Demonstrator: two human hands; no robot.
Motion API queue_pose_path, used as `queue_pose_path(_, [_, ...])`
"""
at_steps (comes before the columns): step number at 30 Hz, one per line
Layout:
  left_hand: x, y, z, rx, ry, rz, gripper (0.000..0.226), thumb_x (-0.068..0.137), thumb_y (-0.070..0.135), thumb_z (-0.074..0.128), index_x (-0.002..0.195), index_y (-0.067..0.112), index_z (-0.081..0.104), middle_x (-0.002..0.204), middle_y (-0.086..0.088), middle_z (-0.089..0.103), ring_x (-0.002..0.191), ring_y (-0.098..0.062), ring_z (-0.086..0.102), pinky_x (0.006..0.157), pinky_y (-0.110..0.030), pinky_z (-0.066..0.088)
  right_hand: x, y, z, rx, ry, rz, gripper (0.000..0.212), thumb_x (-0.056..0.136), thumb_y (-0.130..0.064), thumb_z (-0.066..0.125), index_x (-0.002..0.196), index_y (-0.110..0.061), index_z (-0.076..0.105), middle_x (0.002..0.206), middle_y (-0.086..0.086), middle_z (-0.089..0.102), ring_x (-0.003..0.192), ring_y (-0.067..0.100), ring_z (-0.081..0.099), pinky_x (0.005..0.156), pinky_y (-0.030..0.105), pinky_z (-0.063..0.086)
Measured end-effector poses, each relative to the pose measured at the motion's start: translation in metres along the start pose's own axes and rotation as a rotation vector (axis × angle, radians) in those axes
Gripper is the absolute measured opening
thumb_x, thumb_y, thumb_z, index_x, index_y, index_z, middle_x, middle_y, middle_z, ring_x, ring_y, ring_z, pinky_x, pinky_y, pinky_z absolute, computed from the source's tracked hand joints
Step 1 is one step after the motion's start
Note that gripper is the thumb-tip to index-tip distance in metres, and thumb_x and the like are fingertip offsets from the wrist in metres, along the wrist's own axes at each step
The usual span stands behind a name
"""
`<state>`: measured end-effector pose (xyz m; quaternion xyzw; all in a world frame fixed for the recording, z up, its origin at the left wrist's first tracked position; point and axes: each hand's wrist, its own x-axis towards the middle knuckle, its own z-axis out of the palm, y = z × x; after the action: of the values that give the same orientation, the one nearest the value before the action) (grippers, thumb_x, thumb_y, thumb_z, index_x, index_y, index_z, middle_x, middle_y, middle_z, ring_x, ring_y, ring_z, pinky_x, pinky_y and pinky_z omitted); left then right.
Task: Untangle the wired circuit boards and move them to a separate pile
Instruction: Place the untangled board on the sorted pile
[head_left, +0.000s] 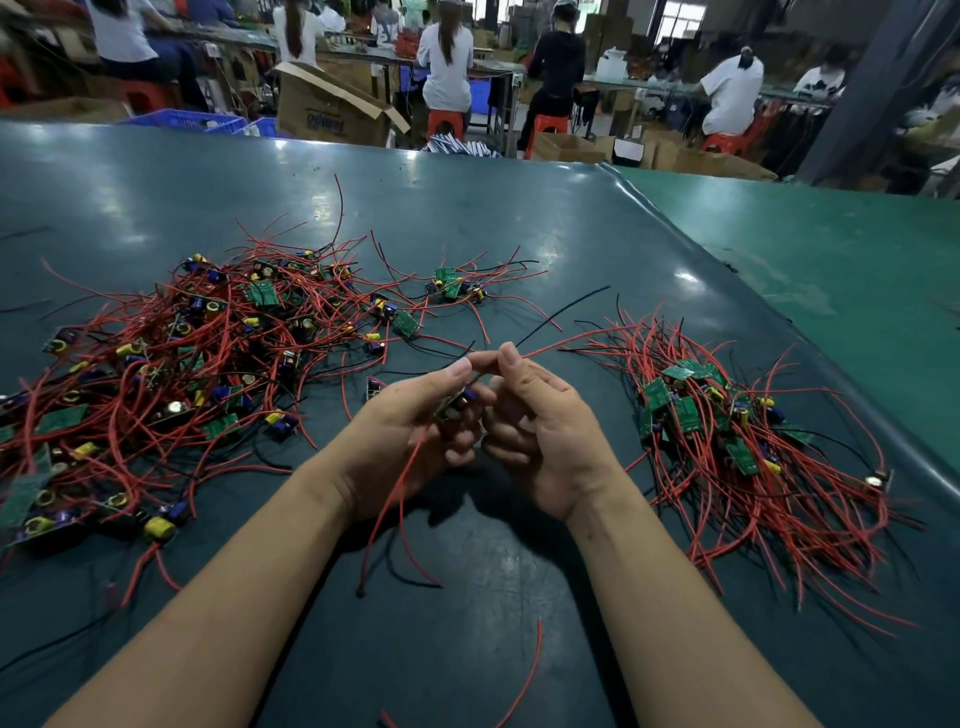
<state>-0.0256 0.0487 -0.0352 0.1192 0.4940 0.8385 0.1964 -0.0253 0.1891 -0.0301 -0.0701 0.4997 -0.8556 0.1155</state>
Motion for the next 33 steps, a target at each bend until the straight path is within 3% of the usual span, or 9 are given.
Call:
queue_pose_path(7, [0.004,-0.008,0.002,0.205,0.327,0.126,0.020,0.087,0.019,0.064,0.073,0.008,0.074,0.054,0.000,0.049,0.046,-0.011,0.041,0.046,-0.020,0.040,0.005,0.004,-0.002,-0.041,0.201,0.050,0.025,0.091,-0.032,0.063,0.083,-0.010,0.073,0.050,-0.006,0.030,0.038,0.004,0.021,0.034,0.015,0.021])
queue_pose_path(9, [0.004,-0.010,0.003,0.338,0.371,0.186,0.020,0.090,0.010,0.063,0.072,0.009,0.074,0.060,-0.006,0.053,0.053,-0.015,0.043,0.052,-0.021,0.039,0.005,0.005,-0.001,-0.107,0.212,0.040,0.022,0.092,-0.028,0.064,0.086,-0.008,0.072,0.048,-0.008,0.041,0.038,0.004,0.025,0.035,0.014,0.023])
queue_pose_path(11, [0.002,-0.011,0.005,0.468,0.352,0.236,0.017,0.089,0.006,0.065,0.075,0.007,0.074,0.072,-0.014,0.057,0.065,-0.019,0.043,0.059,-0.026,0.036,0.004,0.006,-0.001,-0.168,0.228,0.024,0.019,0.092,-0.021,0.065,0.083,-0.006,0.071,0.049,-0.007,0.049,0.037,0.004,0.027,0.036,0.014,0.023])
queue_pose_path(13, [0.002,-0.011,0.006,0.501,0.339,0.237,0.019,0.088,0.007,0.066,0.072,0.009,0.074,0.075,-0.018,0.058,0.067,-0.021,0.043,0.060,-0.028,0.034,0.004,0.005,-0.003,-0.213,0.270,-0.011,0.018,0.093,-0.019,0.064,0.083,-0.006,0.072,0.046,-0.007,0.042,0.036,0.005,0.024,0.036,0.014,0.021])
queue_pose_path(16, [0.001,-0.007,0.006,0.402,0.288,0.159,0.021,0.083,0.015,0.067,0.064,0.010,0.074,0.068,-0.016,0.055,0.054,-0.017,0.040,0.056,-0.029,0.031,0.006,0.000,-0.009,-0.208,0.397,-0.115,0.019,0.093,-0.019,0.064,0.080,-0.008,0.073,0.043,-0.009,0.027,0.035,0.004,0.020,0.036,0.014,0.020])
queue_pose_path(20, [-0.001,-0.007,0.005,0.400,0.218,0.107,0.023,0.084,0.015,0.065,0.063,0.010,0.074,0.057,-0.006,0.047,0.048,-0.013,0.037,0.049,-0.024,0.028,0.010,-0.005,-0.023,-0.263,0.583,-0.212,0.018,0.094,-0.014,0.062,0.079,-0.012,0.071,0.041,-0.013,0.033,0.035,0.002,0.026,0.036,0.016,0.024])
queue_pose_path(24, [-0.002,-0.007,0.003,0.432,0.202,0.110,0.026,0.086,0.012,0.065,0.061,0.012,0.073,0.061,-0.009,0.045,0.050,-0.015,0.036,0.048,-0.023,0.028,0.011,-0.005,-0.031,-0.357,0.567,-0.152,0.020,0.097,-0.007,0.053,0.089,-0.015,0.069,0.044,-0.009,0.041,0.036,0.005,0.034,0.035,0.016,0.027])
queue_pose_path(27, [-0.004,-0.006,0.002,0.439,0.159,0.108,0.019,0.080,0.015,0.073,0.061,0.012,0.073,0.068,-0.015,0.048,0.051,-0.014,0.037,0.048,-0.021,0.030,0.009,-0.006,-0.028,-0.436,0.526,-0.158,0.024,0.097,-0.002,0.047,0.098,-0.016,0.065,0.063,-0.001,0.055,0.040,0.006,0.045,0.034,0.017,0.030])
queue_pose_path(33, [-0.004,-0.005,0.001,0.389,0.128,0.081,0.019,0.074,0.021,0.066,0.059,0.011,0.073,0.072,-0.017,0.051,0.050,-0.013,0.040,0.047,-0.019,0.033,0.005,-0.018,-0.033,0.047,0.421,-0.076,0.020,0.098,-0.004,0.052,0.099,-0.015,0.068,0.066,-0.001,0.068,0.039,0.003,0.048,0.034,0.013,0.033])
